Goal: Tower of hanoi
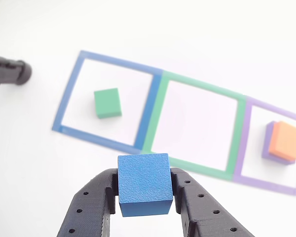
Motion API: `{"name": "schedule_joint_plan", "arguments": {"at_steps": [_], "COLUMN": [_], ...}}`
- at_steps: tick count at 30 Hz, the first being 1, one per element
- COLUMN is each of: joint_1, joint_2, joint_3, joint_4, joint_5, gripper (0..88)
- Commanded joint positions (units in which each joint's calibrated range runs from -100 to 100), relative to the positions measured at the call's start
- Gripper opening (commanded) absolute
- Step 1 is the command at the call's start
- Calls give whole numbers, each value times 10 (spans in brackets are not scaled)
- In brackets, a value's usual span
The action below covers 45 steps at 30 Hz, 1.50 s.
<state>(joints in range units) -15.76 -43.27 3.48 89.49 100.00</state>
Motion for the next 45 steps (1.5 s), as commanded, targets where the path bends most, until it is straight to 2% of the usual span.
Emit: {"name": "schedule_joint_plan", "arguments": {"at_steps": [1,9,13,17,23,31,38,45], "joint_1": [-14,-40,-52,-66,-74,-74,-81,-84], "joint_2": [-51,-73,-59,-12,77,242,337,397], "joint_3": [116,385,528,612,671,665,632,587], "joint_4": [-110,-393,-599,-755,-923,-1102,-1169,-1191], "joint_5": [0,0,0,0,0,0,0,0], "gripper": [21,25,26,27,30,33,35,36]}}
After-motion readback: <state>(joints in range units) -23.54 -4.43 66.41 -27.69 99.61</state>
